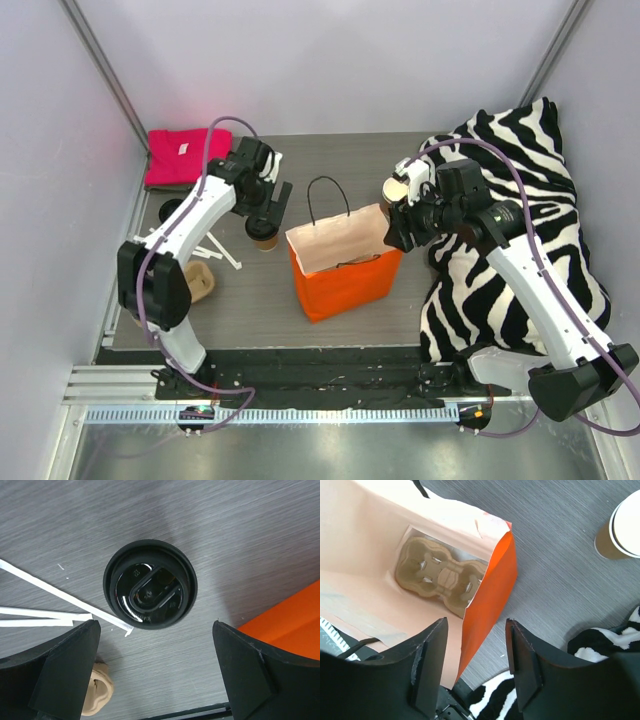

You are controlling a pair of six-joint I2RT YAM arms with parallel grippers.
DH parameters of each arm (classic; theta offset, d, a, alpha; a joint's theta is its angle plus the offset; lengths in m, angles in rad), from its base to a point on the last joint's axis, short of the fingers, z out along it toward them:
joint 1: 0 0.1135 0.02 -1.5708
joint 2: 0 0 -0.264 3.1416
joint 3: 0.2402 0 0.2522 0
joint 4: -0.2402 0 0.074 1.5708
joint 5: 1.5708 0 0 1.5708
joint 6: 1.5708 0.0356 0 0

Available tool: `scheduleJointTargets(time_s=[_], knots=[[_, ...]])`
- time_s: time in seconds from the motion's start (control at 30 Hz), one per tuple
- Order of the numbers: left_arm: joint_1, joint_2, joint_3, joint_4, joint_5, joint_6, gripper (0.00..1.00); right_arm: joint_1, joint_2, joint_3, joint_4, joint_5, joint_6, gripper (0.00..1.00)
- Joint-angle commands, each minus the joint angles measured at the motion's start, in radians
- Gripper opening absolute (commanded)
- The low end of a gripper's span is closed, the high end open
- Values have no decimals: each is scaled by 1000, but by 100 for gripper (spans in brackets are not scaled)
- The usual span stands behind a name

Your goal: Pack the takeout coffee

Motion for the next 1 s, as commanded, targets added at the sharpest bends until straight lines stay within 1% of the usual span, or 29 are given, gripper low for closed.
scheduleJointTargets(time_s=[0.0,0.07,0.13,0.17,0.27,0.6,0.97], knots=[[5,28,35,37,-47,14,100,-4,-4,40,13,-13,3,59],[5,44,42,44,-76,8,100,-4,-2,41,12,-19,3,61],[6,66,48,42,-76,11,100,-3,1,44,10,-20,2,63],[5,71,48,42,-71,17,100,-4,3,46,10,-20,0,66],[3,81,39,45,-33,29,100,-4,12,55,7,-22,-5,68],[3,101,8,85,-16,68,99,-4,21,64,2,-33,-9,70],[5,130,-27,111,-16,88,94,-4,24,67,-4,-45,-12,70]])
